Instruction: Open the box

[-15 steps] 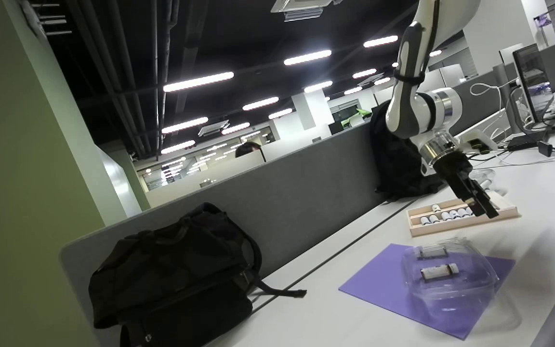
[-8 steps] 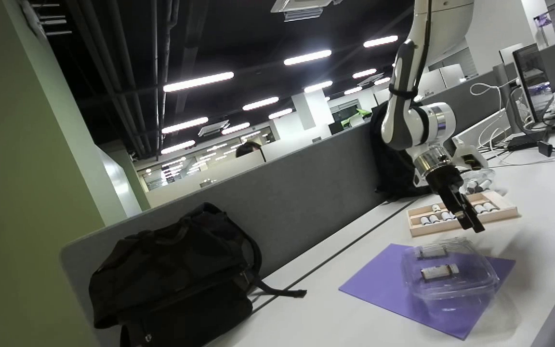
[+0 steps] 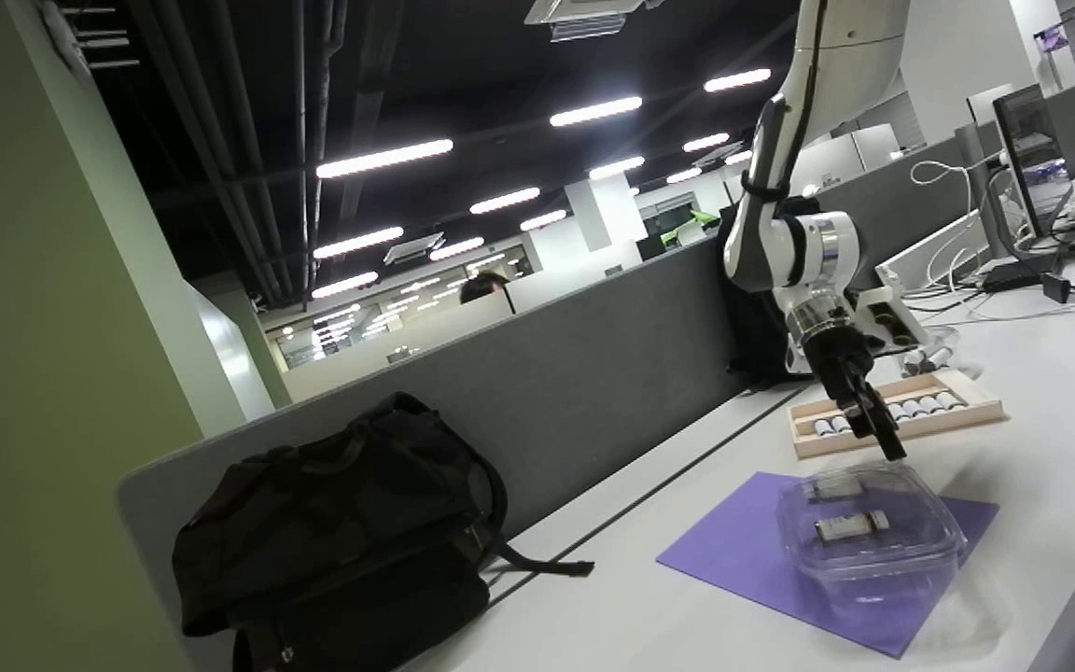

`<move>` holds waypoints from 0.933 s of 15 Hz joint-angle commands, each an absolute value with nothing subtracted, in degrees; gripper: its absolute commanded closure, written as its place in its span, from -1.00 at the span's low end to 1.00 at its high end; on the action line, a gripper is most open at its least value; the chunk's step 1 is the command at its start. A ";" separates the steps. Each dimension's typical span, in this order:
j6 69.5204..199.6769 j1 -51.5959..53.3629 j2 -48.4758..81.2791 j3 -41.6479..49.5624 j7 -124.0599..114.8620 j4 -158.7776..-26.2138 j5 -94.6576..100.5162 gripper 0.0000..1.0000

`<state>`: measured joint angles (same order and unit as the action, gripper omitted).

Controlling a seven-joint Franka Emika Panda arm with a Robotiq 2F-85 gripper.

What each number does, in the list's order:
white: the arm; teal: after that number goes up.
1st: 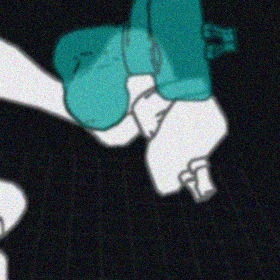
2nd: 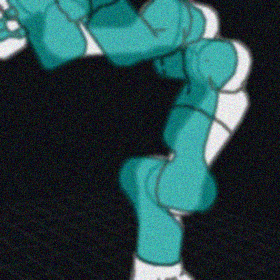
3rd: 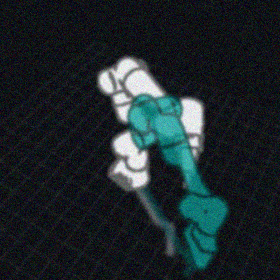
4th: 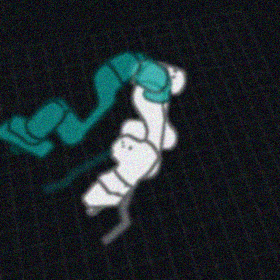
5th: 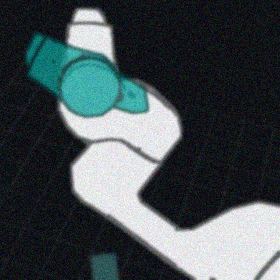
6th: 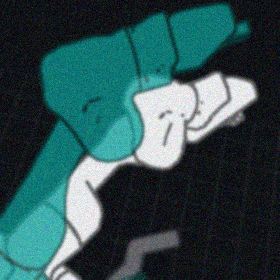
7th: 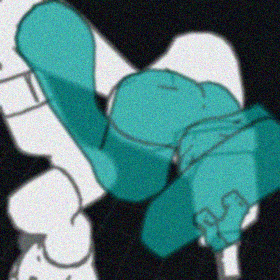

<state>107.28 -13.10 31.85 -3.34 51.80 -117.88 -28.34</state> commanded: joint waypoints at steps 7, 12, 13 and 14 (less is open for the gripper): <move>95.21 -15.52 40.35 -3.29 50.43 -107.77 -32.21 -1.00; 90.06 -16.21 43.25 -3.29 50.05 -104.20 -34.48 -1.00; 88.82 -16.35 43.77 -3.28 49.92 -103.47 -35.12 -1.00; 87.11 -16.59 44.44 -3.22 49.53 -102.50 -35.77 -1.00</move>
